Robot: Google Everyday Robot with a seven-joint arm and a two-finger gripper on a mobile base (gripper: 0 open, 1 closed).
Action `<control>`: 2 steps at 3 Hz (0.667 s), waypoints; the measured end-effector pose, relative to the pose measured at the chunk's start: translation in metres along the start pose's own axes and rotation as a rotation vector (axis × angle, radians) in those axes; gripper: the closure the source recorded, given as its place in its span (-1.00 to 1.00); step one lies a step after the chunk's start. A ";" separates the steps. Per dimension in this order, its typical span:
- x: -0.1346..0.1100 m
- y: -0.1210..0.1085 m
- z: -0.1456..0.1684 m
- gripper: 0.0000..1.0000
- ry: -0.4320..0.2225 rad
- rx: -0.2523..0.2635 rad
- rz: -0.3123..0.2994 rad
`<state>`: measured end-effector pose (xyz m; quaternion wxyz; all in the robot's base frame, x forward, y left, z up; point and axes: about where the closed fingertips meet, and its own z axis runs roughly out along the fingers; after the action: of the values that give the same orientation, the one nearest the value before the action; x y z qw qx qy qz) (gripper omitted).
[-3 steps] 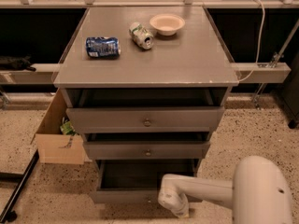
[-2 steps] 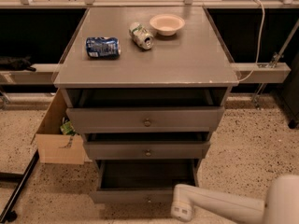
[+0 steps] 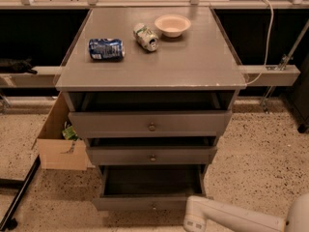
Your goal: Close bottom drawer
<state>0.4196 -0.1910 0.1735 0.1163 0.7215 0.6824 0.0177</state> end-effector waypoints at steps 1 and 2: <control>0.014 -0.012 0.003 1.00 -0.029 -0.007 -0.038; 0.048 0.024 -0.008 1.00 -0.059 -0.110 -0.079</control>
Offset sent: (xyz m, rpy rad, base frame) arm 0.0678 0.0878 0.0244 -0.1177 -0.2008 0.1293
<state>0.4454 -0.1432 0.1791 0.1764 0.6866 0.7047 0.0291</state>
